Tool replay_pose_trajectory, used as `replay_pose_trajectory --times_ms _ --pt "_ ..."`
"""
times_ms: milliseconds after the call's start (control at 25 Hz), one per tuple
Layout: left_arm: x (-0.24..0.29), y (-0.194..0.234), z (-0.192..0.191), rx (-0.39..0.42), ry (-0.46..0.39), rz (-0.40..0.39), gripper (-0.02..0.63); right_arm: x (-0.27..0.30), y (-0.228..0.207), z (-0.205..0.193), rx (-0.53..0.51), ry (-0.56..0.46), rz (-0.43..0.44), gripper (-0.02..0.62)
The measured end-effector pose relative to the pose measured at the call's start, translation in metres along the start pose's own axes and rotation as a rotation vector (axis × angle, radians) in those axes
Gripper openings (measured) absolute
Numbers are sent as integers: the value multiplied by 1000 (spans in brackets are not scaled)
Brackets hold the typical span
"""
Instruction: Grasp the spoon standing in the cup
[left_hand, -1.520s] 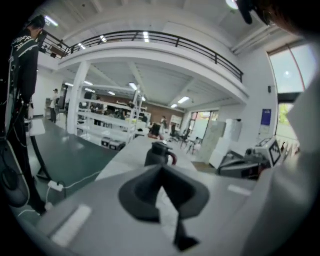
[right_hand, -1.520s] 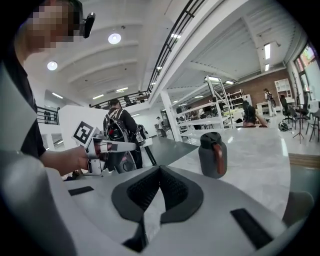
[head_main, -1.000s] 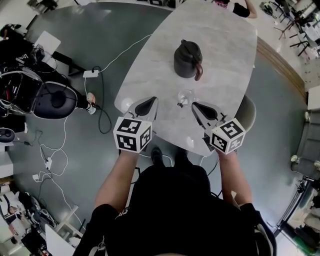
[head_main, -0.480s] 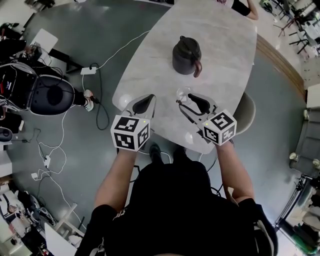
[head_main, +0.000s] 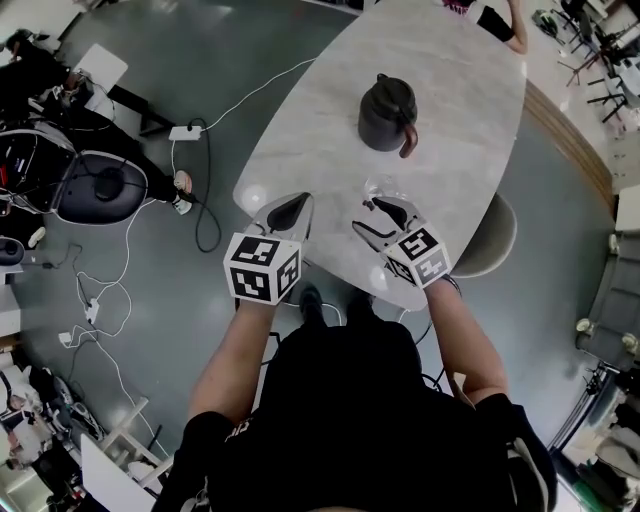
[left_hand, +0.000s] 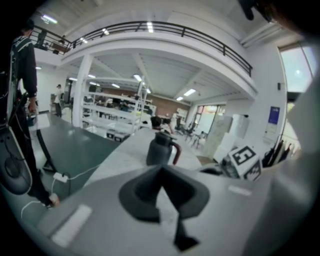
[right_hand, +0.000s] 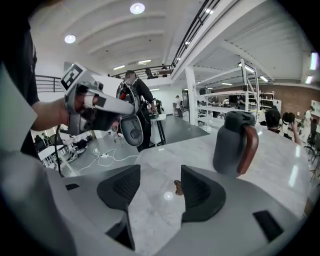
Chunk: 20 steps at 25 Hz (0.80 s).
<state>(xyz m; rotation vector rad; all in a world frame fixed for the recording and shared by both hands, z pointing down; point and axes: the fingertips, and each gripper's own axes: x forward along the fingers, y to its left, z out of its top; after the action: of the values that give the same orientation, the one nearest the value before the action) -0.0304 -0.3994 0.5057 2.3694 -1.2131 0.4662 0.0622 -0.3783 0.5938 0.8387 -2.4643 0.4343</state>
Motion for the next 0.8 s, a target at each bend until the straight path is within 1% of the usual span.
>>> replay_pose_trajectory --times_ms 200,480,640,800 --pt "-14 6 -5 -14 -2 23 9 21 -18 -30 -25 107 -60 247" --pt "-31 22 -17 -36 8 60 9 47 -26 -50 -75 194 -85 245" --pt "-36 27 -23 -36 17 72 9 56 -33 -57 -114 230 -138 206" --pt "-42 31 -23 -39 20 83 9 56 -37 -56 -121 229 -168 164"
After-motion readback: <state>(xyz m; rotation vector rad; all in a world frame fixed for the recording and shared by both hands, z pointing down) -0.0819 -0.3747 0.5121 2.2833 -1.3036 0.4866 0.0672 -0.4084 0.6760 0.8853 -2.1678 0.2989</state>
